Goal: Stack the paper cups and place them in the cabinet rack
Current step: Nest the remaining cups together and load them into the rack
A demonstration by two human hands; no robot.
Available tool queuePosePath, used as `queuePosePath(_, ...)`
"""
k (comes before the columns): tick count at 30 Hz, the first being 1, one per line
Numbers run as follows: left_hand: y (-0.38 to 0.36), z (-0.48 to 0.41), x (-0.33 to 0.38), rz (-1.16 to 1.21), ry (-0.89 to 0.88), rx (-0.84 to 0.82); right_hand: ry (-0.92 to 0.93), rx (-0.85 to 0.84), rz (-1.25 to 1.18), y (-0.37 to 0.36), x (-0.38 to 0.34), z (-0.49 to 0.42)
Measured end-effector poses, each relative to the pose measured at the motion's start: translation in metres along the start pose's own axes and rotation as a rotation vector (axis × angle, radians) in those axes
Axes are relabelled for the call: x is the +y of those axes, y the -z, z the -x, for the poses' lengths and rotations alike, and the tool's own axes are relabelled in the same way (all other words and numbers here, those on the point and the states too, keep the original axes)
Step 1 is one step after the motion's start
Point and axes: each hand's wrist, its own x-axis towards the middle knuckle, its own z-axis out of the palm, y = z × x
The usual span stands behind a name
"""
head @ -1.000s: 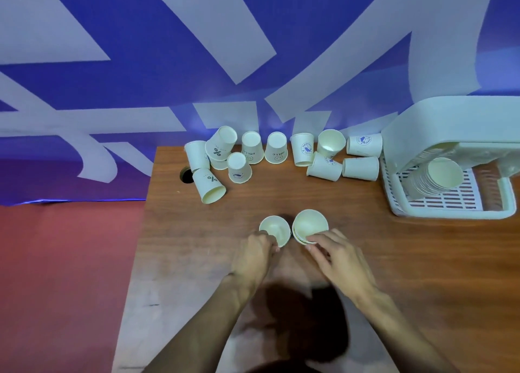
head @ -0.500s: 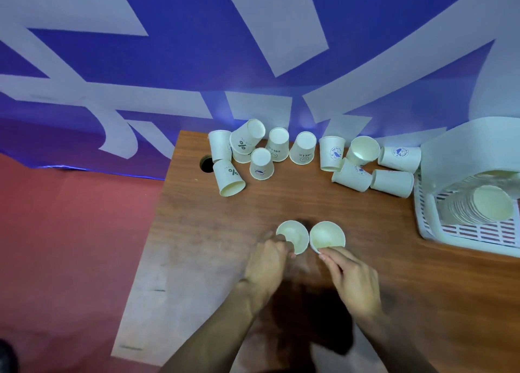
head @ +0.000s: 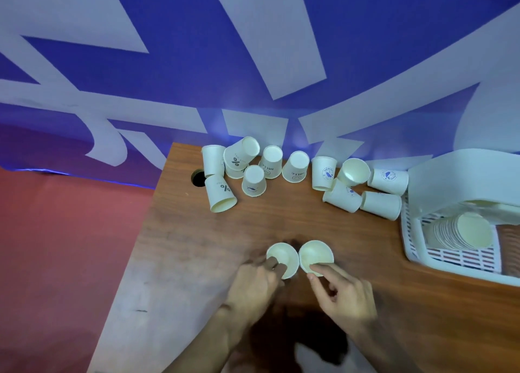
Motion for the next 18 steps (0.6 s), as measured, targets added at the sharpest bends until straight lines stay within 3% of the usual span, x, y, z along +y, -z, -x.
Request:
queuePosePath(4, 0.018, 0.005, -0.015, 0.062, -0.022, 0.201, 0.136, 0.09, -0.12, 0.018, -0.013, -0.032)
queuePosePath(8, 0.044, -0.007, -0.057, 0.164, 0.197, 0.311, 0.181, -0.069, -0.1, 0.015, -0.041, -0.098)
queuePosePath(12, 0.057, -0.023, -0.114, 0.035, 0.492, 0.244, 0.308, -0.129, 0.052, -0.015, -0.064, -0.16)
queuePosePath(18, 0.046, -0.044, -0.155, -0.149, 0.469, 0.073, 0.409, -0.119, 0.317, -0.067, -0.085, -0.202)
